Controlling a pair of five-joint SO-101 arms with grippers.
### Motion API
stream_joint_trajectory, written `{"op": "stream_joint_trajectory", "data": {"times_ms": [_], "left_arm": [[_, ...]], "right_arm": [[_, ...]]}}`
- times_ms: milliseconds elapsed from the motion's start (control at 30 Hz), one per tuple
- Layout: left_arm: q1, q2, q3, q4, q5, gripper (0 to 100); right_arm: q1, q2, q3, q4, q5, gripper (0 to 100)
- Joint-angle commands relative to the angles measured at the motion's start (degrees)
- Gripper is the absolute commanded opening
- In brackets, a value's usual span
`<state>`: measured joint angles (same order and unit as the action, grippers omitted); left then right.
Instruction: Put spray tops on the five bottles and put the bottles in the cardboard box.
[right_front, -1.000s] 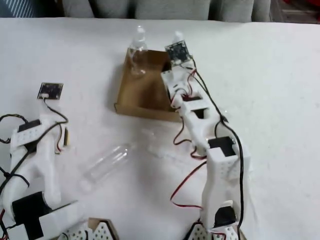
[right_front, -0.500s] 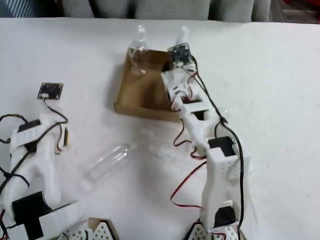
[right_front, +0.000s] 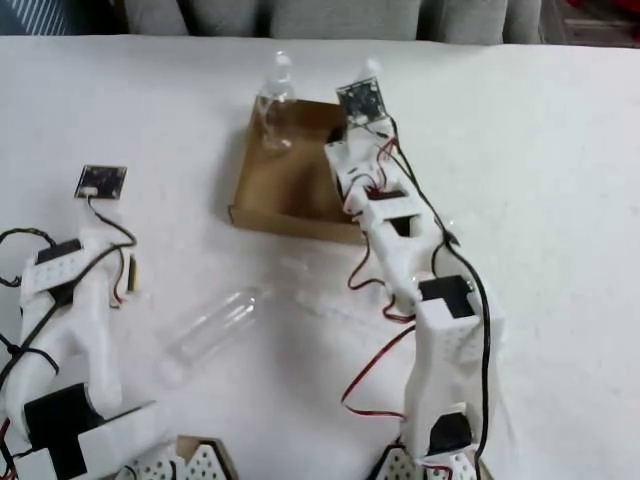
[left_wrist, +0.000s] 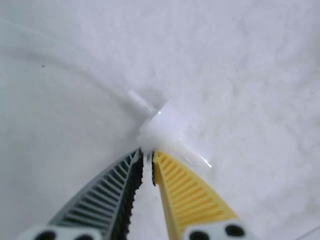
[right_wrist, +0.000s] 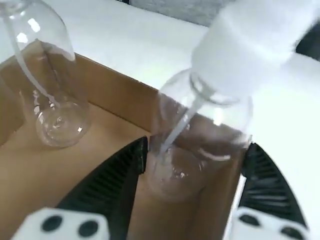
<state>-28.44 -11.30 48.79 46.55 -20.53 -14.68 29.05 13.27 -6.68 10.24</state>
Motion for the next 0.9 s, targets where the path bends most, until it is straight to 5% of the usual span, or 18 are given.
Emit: {"op": "stream_joint_trajectory", "data": {"times_ms": [0,867], "left_arm": [[0.4,-2.2,0.0,-0.8,-0.6,5],[0.4,-2.2,-0.1,-1.1,-0.6,5]], "right_arm": [[0.7,-3.5,-2.2,0.6,-0.5,26.2],[1.3,-12.4,-1.9,11.6,-5.0,26.2]]}}
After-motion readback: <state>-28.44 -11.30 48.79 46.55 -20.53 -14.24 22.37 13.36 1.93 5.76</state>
